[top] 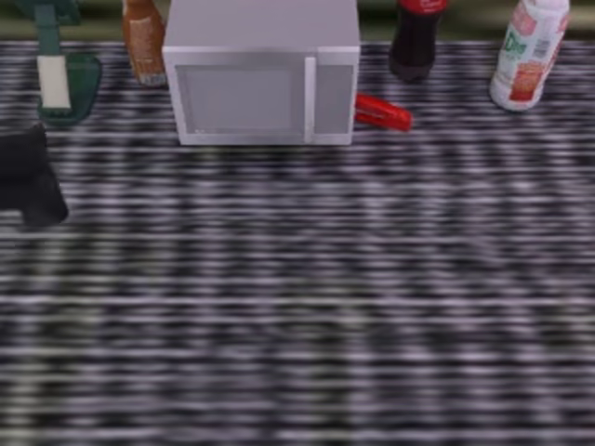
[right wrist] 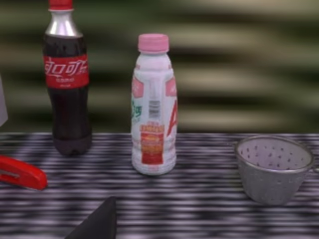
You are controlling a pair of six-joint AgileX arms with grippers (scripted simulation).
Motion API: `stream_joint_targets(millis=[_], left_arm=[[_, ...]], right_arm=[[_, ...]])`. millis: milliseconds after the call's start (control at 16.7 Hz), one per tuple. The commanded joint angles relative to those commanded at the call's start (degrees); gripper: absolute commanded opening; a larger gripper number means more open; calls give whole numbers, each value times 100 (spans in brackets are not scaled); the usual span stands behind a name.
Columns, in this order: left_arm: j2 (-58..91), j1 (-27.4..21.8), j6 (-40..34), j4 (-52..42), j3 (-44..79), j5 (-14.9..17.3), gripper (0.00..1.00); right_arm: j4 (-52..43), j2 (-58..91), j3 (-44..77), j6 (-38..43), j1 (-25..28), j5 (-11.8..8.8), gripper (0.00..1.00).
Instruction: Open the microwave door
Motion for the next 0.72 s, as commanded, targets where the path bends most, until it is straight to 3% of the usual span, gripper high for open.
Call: stream_joint_targets(millis=[420,720], left_arm=[[4376,-1348,-1247,-1054,3680,-801,100],[6786,-2125,-1906,-1795,5594,-1279,100]], right_arm=[[0,0,0,0,0,0,100],[0,0,0,0,0,0,100]])
